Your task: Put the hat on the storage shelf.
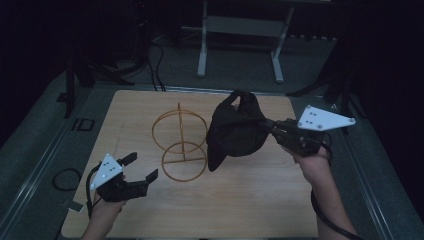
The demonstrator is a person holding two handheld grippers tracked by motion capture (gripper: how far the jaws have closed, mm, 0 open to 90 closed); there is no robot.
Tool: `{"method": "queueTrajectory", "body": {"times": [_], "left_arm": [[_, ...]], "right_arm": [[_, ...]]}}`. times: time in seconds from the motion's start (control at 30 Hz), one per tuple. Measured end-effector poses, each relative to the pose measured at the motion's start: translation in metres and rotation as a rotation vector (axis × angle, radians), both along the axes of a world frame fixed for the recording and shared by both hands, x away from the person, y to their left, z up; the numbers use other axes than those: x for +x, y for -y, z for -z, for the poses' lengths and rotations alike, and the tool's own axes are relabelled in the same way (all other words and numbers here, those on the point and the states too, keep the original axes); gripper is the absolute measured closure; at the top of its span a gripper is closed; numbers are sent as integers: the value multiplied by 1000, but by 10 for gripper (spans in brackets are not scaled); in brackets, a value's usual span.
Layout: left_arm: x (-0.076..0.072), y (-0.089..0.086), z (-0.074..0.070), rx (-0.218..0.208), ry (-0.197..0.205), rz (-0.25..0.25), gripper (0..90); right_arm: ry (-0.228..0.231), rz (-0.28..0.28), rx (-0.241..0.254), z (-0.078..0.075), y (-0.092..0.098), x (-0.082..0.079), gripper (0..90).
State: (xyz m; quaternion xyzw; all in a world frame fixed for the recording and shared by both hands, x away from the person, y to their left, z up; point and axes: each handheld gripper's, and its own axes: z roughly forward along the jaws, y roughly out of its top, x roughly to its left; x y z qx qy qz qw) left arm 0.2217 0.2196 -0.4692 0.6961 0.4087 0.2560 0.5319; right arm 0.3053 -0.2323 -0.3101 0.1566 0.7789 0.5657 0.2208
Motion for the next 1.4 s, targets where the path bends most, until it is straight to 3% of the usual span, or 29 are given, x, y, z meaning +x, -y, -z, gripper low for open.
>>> {"method": "queueTrajectory", "body": {"times": [0.13, 0.23, 0.37, 0.57, 0.9, 1.17, 1.4], "left_arm": [[-1, -18, 26, 2, -35, -56, 120], [-4, -30, 41, -26, -46, -92, 120], [-7, -39, 53, -40, -63, -117, 120], [-9, -44, 55, -36, -54, -127, 120], [-10, -45, 61, -43, -60, -127, 120], [-10, -45, 62, -48, -56, -128, 120], [-11, -44, 65, -49, -61, -120, 120]], "right_arm": [[2, -18, -9, -6, -14, 10, 887], [7, -29, -17, -12, -26, 17, 887], [10, -50, -39, -19, -45, 25, 887], [18, -75, -85, -28, -73, 34, 886], [1, -77, -91, -34, -110, 46, 884], [-20, -81, -143, -40, -132, 57, 883], [-13, -92, -230, -48, -152, 61, 884]]}}
